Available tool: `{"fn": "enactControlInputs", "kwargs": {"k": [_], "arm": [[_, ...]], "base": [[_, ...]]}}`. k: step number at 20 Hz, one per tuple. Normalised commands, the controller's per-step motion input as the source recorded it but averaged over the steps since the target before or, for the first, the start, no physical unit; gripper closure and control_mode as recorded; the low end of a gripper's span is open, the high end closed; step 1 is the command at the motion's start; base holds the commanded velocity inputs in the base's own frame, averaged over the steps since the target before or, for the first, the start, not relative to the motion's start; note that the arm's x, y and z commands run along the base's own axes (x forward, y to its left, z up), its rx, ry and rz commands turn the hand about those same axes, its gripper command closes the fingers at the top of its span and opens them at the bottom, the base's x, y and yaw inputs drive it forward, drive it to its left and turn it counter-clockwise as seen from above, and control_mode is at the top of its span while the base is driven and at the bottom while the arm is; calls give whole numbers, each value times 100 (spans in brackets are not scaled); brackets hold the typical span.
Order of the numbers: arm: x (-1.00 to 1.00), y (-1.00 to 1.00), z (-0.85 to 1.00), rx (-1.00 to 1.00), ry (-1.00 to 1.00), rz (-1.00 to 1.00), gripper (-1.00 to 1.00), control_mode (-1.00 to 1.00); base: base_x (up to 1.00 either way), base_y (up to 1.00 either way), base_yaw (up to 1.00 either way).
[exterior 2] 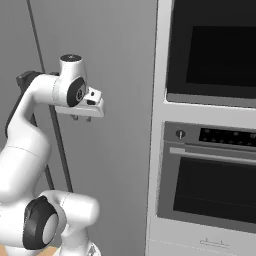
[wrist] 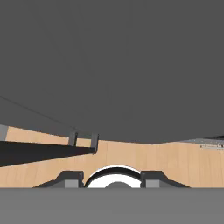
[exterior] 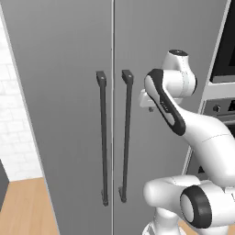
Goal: Take the strawberry from the fridge and place it on top of the pancake, located on the dining counter.
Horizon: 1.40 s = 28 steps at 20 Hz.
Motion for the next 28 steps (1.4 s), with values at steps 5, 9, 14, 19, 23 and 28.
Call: {"fn": "enactControlInputs", "kwargs": {"k": [5,9,14,19,23,28], "arm": [[0,0,0,0,0,0,-100,100],[0,0,0,0,0,0,-100,100],[0,0,0,0,0,0,-100,100],[0,0,0,0,0,0,-100,100],[0,0,0,0,0,0,-100,100],[0,0,0,0,0,0,-100,100]], "base": [[-26,0,0],[-68,3,0],[-65,35,1],[-32,74,3],[-13,54,2],[-28,-1,-1]]}}
